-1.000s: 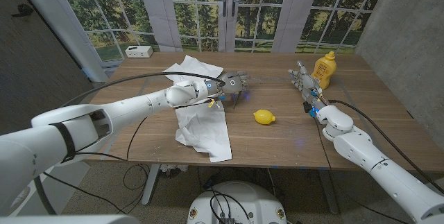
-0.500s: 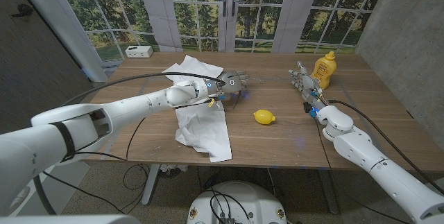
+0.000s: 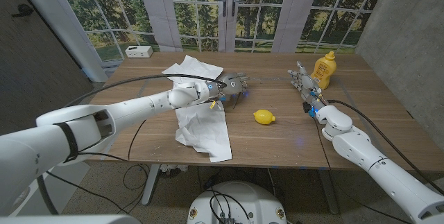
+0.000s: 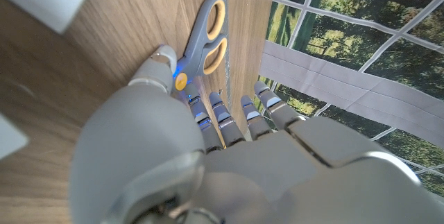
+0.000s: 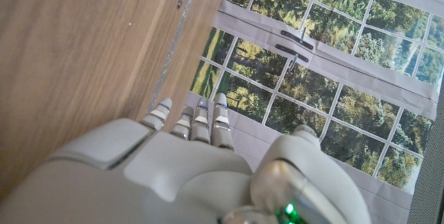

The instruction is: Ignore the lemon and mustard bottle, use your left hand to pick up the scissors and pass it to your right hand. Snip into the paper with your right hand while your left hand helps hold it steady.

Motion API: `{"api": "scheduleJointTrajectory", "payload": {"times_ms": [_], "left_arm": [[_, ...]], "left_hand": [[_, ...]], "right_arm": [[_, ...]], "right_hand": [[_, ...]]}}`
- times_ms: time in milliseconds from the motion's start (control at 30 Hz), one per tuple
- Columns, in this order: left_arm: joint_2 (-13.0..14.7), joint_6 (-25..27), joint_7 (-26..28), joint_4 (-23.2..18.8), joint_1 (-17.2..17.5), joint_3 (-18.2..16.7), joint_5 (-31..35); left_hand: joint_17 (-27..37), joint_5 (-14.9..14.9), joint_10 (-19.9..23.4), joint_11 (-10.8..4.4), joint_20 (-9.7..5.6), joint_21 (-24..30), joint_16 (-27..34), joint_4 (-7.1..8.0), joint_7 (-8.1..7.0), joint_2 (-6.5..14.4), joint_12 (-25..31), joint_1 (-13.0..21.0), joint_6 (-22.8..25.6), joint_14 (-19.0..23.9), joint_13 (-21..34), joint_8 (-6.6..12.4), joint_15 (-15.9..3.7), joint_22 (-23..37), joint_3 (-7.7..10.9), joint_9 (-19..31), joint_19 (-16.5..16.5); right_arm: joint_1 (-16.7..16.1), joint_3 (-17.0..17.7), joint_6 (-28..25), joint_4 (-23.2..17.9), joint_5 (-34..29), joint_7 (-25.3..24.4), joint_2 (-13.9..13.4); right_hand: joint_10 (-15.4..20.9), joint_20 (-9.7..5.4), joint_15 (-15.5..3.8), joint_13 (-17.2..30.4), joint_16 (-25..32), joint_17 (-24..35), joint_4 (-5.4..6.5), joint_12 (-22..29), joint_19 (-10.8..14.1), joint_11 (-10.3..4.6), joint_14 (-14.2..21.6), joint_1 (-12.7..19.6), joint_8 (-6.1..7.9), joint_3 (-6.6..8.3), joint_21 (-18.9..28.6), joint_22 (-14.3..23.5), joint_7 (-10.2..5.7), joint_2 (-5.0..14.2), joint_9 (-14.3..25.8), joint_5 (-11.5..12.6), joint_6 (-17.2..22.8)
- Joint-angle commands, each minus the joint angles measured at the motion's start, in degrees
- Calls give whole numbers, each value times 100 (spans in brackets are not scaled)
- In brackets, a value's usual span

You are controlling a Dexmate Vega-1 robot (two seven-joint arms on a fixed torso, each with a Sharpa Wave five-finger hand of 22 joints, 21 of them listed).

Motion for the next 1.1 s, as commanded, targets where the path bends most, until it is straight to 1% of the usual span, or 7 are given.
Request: {"api": "scheduleJointTrajectory", "payload": {"times_ms": [33, 300, 500, 600, 900, 1000, 1100], "left_arm": [[-68, 40, 2, 81, -35, 91, -48], [-44, 10, -57, 97, -68, 147, -41], [-17, -4, -46, 119, -66, 191, -33], [11, 30, -29, 115, -57, 204, 5], [-135, 55, -10, 381, -93, 276, -28], [-171, 42, 7, 444, -115, 315, -49], [-207, 46, 30, 509, -132, 344, -81]], "left_hand": [[18, -51, 48, -8, -904, 20, 20, -1, 3, 86, 5, 14, 46, 50, 17, 14, -996, 8, 51, -9, 69], [18, -90, 56, -9, -904, 19, 19, -9, 3, 123, 3, 8, 58, 43, 18, 16, -996, 8, 70, -12, 69], [17, -106, 48, -9, -905, 18, 16, -29, 3, 104, -2, 26, 77, 35, 17, 22, -996, 7, 78, -15, 66], [17, -110, 48, -9, -902, 21, 19, -28, 3, 95, -1, 24, 72, 35, 17, 19, -995, 7, 77, -16, 76], [18, -108, 57, -8, -904, 23, 21, -21, 3, 80, 2, 7, 99, 48, 17, 28, -995, 10, 75, -16, 85], [18, -109, 57, -8, -904, 23, 20, -20, 3, 80, 1, 2, 144, 47, 17, 45, -995, 10, 79, -15, 86], [21, -109, 91, -11, -899, 24, 29, -20, 3, 83, 11, 2, 168, 68, 21, 56, -994, 10, 85, -12, 91]], "right_arm": [[2, -3, 20, 6, -12, -14, 13], [-7, 8, 25, 30, 16, -22, 33], [-5, 10, 15, 46, 39, -16, 42], [-6, 13, 21, 49, 21, -21, 27], [-6, 26, 4, 37, 21, -70, 34], [-15, 40, -2, 27, 30, -89, 33], [-30, 52, -23, 0, 35, -118, 24]], "right_hand": [[11, -10, 11, 18, 5, 4, 7, -8, 10, 15, -13, 49, -21, -2, 24, 27, -8, -2, 33, -36, 32], [7, -12, 12, 18, 1, 4, 10, -11, 9, 2, -22, 45, -25, 0, 25, 27, -4, -2, 33, -40, 29], [9, -11, -1, 18, 0, 6, 16, -11, 6, 16, -25, 44, -23, 10, 24, 28, -2, 15, 34, -40, 38], [8, -11, -4, 19, 3, 7, 21, -12, 6, -8, -20, 38, -24, 12, 25, 28, -2, 22, 34, -41, 38], [19, -9, 0, 19, 3, 8, 32, -9, 3, 28, -22, 27, -27, 20, 25, 29, -10, 36, 35, -44, 37], [9, -8, 2, 19, 3, 9, 36, -13, 3, 3, -24, 23, -28, 22, 26, 29, -12, 40, 35, -45, 37], [13, -6, 1, 19, 2, 9, 39, -12, 3, 16, -26, 20, -28, 25, 26, 29, -12, 43, 35, -46, 38]]}}
